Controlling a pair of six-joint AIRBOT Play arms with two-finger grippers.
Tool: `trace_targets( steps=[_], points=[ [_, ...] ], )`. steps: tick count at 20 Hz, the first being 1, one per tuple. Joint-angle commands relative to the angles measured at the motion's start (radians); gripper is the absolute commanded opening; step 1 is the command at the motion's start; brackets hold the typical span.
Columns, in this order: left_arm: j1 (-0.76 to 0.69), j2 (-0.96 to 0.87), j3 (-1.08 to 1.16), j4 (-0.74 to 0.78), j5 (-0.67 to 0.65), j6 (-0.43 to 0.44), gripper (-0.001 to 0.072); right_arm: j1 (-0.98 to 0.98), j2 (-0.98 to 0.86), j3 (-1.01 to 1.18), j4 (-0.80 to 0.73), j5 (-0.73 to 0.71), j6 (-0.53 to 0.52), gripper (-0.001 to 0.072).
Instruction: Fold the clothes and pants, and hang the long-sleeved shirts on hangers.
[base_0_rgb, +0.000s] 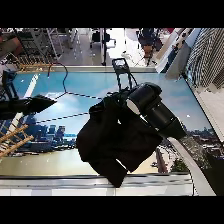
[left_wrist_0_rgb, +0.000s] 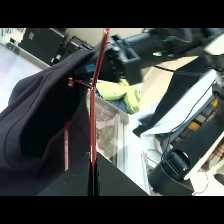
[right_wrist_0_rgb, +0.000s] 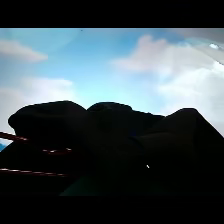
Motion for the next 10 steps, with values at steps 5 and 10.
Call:
trace_targets(
  steps=[5, 10],
  points=[
    [-0.161, 0.0, 0.0, -0.014, 0.165, 0.003, 0.0013, 0.091, 0.004, 0.122, 0.039, 0.202, -0.045, 0.0026],
    [-0.166, 0.003, 0.0, -0.149, 0.315, 0.031, 0.0011, 0.123, 0.004, 0.208, -0.031, 0.362, -0.044, 0.0026]
  ],
)
